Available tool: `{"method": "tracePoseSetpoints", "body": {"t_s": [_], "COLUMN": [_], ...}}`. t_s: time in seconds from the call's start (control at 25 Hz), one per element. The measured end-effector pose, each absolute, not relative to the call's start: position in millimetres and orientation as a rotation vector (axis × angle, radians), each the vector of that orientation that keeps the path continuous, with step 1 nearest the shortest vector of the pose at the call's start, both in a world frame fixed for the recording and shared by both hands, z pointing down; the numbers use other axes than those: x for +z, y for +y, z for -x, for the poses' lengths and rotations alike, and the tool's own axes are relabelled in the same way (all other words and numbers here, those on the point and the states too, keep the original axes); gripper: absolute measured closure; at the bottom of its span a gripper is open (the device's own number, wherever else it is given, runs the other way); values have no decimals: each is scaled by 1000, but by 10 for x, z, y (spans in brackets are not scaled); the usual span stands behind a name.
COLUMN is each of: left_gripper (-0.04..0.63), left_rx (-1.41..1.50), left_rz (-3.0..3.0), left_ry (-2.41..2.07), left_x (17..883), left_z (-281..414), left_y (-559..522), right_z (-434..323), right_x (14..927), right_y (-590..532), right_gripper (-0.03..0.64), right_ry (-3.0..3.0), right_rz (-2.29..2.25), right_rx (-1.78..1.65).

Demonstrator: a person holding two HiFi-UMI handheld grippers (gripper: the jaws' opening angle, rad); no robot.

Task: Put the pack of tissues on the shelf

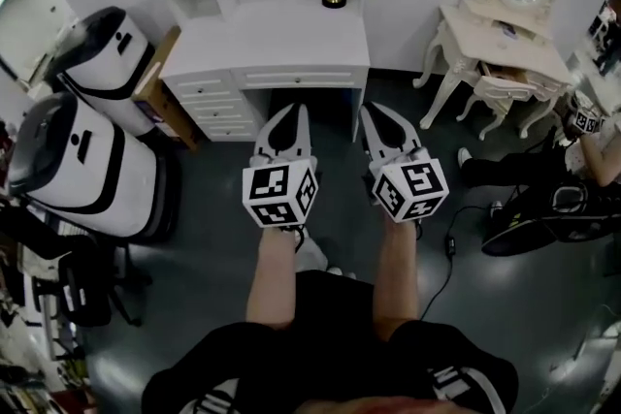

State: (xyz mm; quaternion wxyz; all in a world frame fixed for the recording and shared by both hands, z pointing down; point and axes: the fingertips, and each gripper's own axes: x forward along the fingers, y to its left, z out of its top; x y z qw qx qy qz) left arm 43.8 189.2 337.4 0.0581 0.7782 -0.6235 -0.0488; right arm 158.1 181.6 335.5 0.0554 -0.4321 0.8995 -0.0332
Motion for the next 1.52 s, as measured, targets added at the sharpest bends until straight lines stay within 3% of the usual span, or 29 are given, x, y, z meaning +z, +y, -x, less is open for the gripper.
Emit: {"method": "tracePoseSetpoints", "body": {"t_s": [0.64,1.52], "left_gripper": [584,584], "left_rx": [-61,-5], "left_rz": [-2406,-2336], "left_ry": [-1862,-1833], "left_x": [3855,4387], "left_z": [-527,36], "left_y": [1354,187], "right_z": [-1780,-940], "right_x": [3912,4441], "right_y": [1362,156], "right_gripper": [589,589], "right_ry": [2739,2829], "right_rz": [1431,1369], "right_rx": [-102,-182]}}
